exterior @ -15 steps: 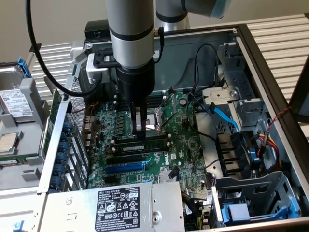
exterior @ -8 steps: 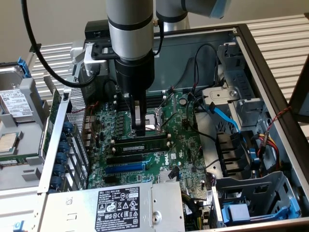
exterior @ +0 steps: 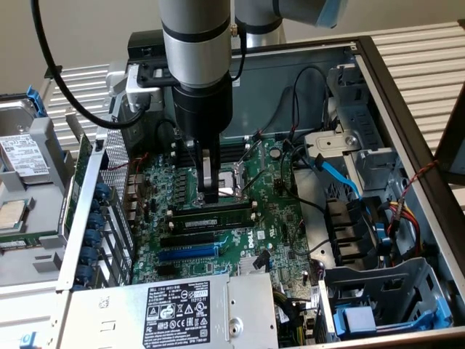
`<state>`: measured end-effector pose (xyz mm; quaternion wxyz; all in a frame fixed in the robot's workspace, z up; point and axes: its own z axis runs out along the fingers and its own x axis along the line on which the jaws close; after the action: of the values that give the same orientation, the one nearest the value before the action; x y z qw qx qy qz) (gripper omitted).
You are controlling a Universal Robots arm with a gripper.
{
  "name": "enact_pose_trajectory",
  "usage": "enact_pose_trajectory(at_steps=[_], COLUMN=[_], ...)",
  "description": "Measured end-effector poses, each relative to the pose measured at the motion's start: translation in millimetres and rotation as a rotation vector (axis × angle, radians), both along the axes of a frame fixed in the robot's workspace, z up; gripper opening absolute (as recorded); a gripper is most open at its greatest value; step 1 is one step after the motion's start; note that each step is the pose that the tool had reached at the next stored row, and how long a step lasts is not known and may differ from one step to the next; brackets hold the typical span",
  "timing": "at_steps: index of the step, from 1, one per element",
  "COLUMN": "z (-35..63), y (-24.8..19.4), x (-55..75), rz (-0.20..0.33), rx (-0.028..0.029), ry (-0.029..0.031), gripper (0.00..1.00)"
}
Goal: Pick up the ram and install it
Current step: 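Press down the ram until it locks into place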
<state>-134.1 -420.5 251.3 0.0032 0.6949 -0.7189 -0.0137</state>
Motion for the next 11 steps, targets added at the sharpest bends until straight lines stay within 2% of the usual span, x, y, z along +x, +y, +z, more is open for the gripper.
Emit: enact_pose_trajectory(at_steps=[11], z=[0.2], y=[0.0], x=[0.0], rz=[0.000], rx=[0.0000], ry=[-0.0001], gripper=[0.11])
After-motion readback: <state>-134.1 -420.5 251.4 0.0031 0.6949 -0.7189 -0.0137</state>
